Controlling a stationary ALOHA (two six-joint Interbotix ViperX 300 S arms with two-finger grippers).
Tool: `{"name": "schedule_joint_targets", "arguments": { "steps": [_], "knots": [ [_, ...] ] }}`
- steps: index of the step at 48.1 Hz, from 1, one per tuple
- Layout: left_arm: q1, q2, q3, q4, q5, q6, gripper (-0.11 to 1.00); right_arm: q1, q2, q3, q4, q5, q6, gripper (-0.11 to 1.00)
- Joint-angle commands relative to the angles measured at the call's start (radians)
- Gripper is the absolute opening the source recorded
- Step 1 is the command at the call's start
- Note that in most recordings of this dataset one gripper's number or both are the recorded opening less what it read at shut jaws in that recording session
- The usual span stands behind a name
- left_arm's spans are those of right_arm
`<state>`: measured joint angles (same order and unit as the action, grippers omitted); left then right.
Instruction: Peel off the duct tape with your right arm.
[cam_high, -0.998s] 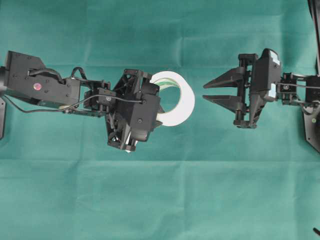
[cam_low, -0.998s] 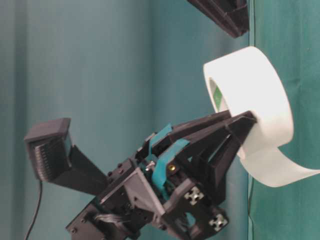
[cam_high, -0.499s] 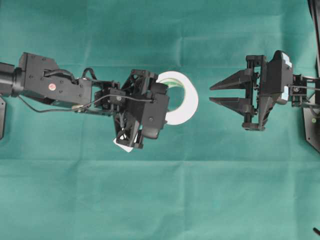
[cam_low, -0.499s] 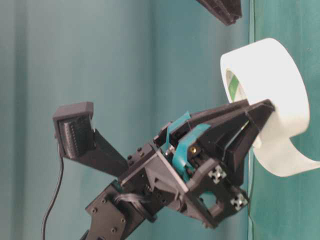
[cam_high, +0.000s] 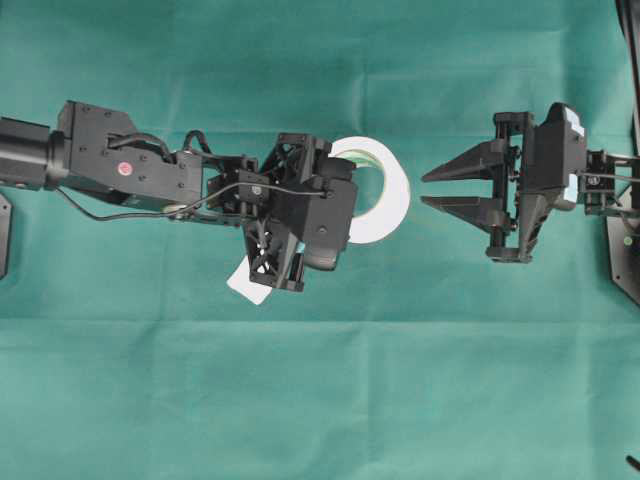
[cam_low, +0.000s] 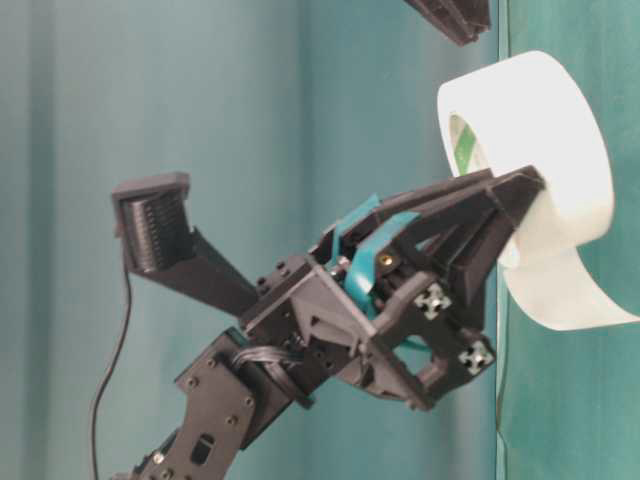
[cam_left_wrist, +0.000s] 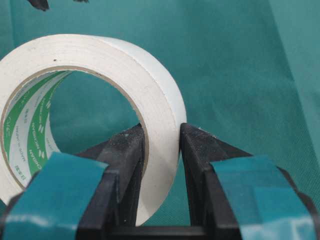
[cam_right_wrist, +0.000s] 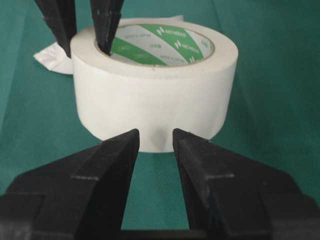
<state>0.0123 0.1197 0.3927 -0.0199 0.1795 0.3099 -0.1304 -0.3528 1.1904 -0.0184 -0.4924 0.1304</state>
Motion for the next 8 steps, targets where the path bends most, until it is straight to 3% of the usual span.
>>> {"name": "schedule_joint_targets", "arguments": {
  "steps": [1,8],
  "knots": [
    [0.003,-0.011,-0.04,0.002,0.003,0.003,0.2,0.005,-0.015,-0.008,0.002,-0.008,0.0,0.08],
    [0.003,-0.002,-0.054,0.002,0.008,0.003,0.2,0.012,-0.043,0.003,0.002,-0.003,0.0,0.08]
  ]
}}
